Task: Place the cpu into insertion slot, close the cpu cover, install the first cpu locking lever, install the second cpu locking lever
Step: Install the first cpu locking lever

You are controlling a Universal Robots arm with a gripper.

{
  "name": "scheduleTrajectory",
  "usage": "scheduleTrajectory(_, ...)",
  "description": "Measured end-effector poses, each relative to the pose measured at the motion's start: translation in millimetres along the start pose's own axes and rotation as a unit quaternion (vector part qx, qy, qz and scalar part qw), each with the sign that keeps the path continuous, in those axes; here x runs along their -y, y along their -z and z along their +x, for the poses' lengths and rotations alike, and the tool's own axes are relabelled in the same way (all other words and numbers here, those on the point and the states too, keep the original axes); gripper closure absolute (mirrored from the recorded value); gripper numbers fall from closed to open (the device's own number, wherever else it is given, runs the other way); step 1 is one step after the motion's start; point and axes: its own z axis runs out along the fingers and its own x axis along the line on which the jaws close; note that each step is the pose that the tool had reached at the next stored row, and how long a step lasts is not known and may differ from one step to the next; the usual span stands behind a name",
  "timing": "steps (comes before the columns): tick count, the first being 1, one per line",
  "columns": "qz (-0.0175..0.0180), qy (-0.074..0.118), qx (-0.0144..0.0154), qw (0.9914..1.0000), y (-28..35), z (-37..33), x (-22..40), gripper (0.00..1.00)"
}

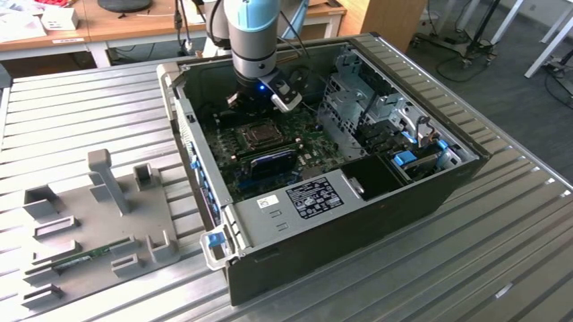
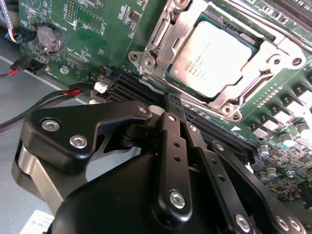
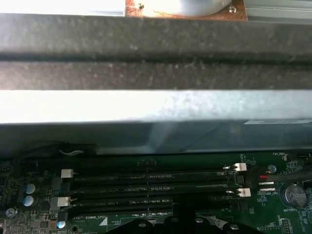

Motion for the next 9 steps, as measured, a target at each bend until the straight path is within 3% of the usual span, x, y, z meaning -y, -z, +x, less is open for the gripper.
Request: scheduleTrajectory(9, 0.0045, 0.001, 0.0, 0.99999, -0.3, -0.1, 0.2, 0.9)
